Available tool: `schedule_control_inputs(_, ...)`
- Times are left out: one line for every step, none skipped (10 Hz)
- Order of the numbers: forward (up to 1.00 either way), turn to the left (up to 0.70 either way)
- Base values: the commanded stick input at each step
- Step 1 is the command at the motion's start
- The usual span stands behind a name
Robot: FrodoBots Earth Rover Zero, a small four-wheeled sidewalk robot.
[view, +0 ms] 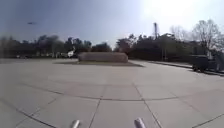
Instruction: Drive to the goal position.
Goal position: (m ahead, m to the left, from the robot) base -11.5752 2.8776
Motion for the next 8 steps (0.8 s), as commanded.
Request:
schedule_control_inputs(1.00, 0.00)
schedule_control_inputs(1.00, 0.00)
schedule_control_inputs(1.00, 0.00)
schedule_control_inputs(1.00, 0.00)
schedule_control_inputs(1.00, 0.00)
schedule_control_inputs(1.00, 0.00)
schedule_control_inputs(1.00, 0.00)
schedule_control_inputs(1.00, 0.00)
